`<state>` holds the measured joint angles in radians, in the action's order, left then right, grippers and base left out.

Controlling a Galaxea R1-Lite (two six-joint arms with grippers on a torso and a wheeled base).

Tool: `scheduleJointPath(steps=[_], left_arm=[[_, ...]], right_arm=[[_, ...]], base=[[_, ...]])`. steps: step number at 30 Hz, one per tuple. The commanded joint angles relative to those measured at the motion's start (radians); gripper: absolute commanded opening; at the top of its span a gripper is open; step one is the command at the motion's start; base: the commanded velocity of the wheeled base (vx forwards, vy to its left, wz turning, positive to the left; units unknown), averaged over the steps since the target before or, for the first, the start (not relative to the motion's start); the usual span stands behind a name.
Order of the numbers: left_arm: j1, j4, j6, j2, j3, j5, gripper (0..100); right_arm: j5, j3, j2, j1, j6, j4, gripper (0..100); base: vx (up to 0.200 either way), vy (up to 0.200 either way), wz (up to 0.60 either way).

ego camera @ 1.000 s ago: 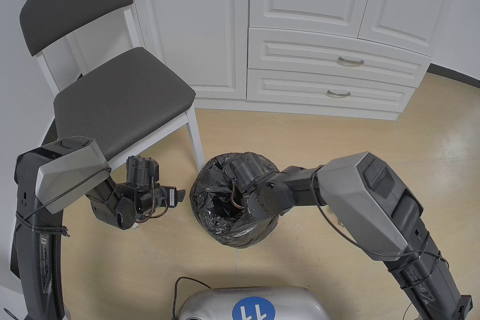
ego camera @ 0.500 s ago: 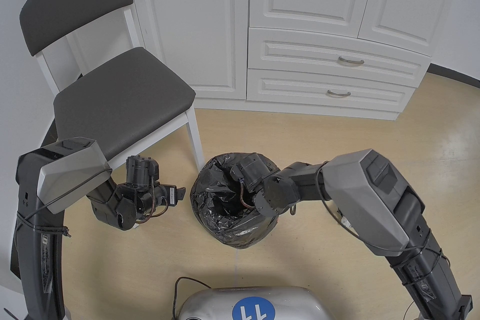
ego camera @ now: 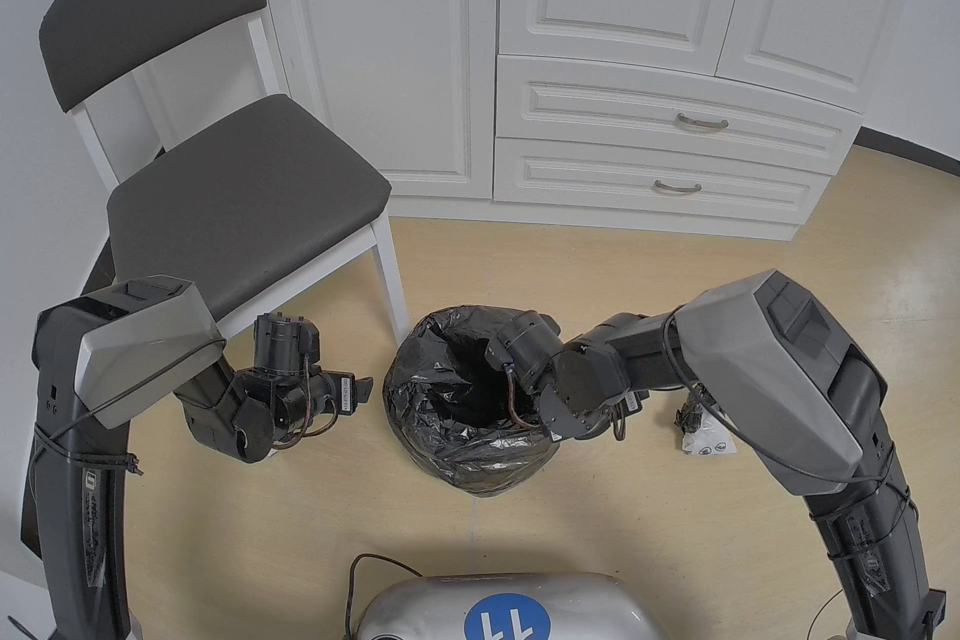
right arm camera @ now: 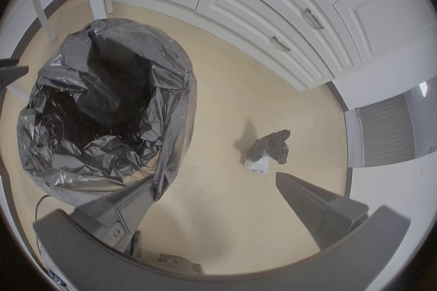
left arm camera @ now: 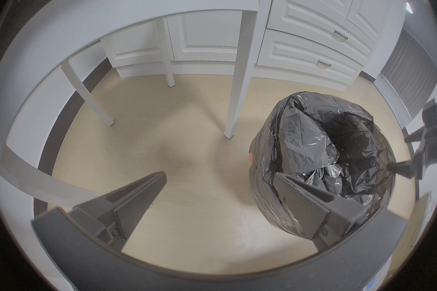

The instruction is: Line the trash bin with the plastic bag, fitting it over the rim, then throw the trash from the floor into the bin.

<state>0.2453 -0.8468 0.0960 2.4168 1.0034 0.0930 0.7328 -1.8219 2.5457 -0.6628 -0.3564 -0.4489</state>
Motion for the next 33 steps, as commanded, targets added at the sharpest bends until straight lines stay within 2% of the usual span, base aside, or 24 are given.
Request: scheduleJointPath(steps=[1, 9, 15, 22, 26, 33], left_arm=[[0.002, 0.0, 0.001, 0.002, 0.0, 0.001, 100], [0.003, 0.0, 0.001, 0.004, 0.0, 0.001, 100], [0.003, -0.003, 0.001, 0.01, 0.003, 0.001, 100], [0.003, -0.035, 0.002, 0.018, 0.001, 0.001, 100], [0.002, -0.035, 0.002, 0.015, 0.0, 0.001, 100], [0.0, -0.035, 0.002, 0.005, -0.003, -0.004, 100]], right_arm=[[-0.001, 0.019, 0.024, -0.009, -0.012, 0.006, 100], [-0.001, -0.014, 0.13, -0.014, -0.082, 0.069, 100], [-0.003, -0.04, 0.166, -0.012, -0.087, 0.13, 100], [-0.001, -0.062, 0.176, 0.002, -0.104, 0.133, 100], [-0.003, -0.023, 0.145, 0.0, -0.13, 0.118, 100], [-0.046, 0.151, -0.067, -0.011, -0.131, 0.125, 100]], base=[[0.0, 0.0, 0.0], [0.0, 0.0, 0.0], [0.0, 0.0, 0.0], [0.0, 0.0, 0.0], [0.0, 0.0, 0.0], [0.0, 0.0, 0.0]])
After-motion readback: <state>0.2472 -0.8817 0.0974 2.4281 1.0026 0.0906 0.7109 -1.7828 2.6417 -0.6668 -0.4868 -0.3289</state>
